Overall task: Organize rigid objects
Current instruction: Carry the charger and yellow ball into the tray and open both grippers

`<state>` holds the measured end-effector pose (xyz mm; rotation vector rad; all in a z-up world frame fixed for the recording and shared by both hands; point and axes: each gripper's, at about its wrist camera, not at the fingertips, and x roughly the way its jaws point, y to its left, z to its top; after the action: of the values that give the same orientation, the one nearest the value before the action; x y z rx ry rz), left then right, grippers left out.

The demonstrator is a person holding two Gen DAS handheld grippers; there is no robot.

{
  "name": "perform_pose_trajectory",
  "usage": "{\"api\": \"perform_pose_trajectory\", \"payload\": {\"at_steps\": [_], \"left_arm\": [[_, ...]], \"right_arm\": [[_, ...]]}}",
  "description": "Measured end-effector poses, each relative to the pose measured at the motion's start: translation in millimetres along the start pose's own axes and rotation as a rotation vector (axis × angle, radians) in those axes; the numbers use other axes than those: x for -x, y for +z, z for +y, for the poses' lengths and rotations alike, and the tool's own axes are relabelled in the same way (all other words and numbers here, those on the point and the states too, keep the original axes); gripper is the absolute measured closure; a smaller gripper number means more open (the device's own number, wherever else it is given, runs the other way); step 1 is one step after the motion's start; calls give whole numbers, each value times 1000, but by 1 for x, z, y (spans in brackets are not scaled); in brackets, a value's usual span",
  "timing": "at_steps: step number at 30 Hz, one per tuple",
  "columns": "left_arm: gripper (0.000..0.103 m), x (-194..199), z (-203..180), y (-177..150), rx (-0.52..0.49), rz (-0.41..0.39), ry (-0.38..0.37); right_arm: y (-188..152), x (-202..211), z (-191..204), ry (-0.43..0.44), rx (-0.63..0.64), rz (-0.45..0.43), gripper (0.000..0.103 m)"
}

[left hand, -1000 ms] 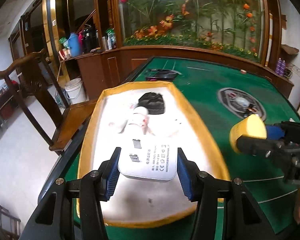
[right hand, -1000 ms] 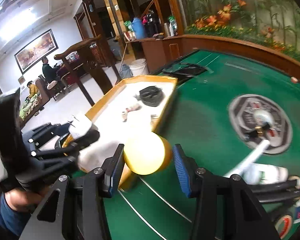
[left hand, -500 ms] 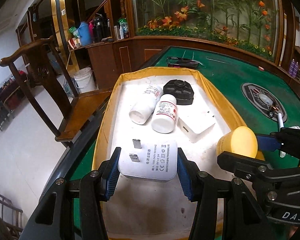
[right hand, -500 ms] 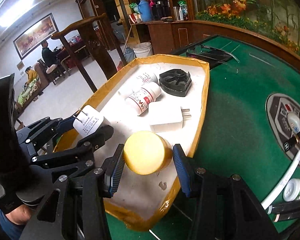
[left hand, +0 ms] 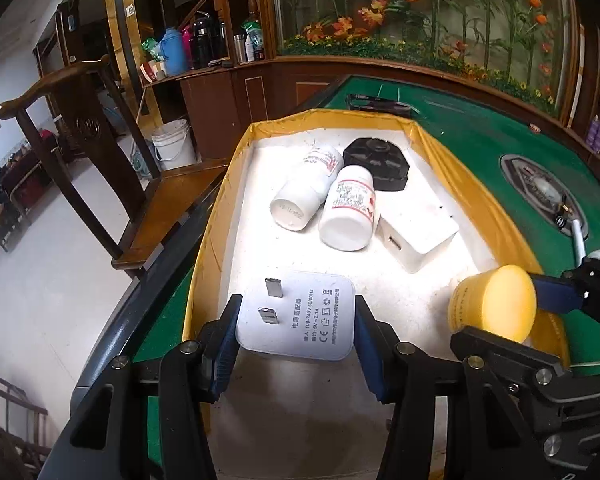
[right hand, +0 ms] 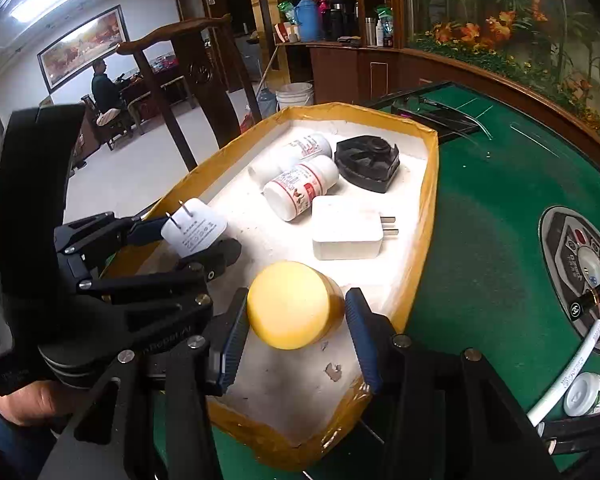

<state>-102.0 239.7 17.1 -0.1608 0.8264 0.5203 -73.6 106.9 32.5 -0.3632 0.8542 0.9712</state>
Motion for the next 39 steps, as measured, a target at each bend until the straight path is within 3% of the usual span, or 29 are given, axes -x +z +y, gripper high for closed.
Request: {"api": "perform_pose_trajectory", "payload": {"at_steps": [19, 39], "left_arm": [[47, -4, -4, -1, -17, 18, 1], [32, 5, -3, -2, 5, -24, -3]], "right_arm": [[-6, 0, 7, -52, 71, -15, 55], [-5, 8, 4, -20, 42, -30, 54]]}}
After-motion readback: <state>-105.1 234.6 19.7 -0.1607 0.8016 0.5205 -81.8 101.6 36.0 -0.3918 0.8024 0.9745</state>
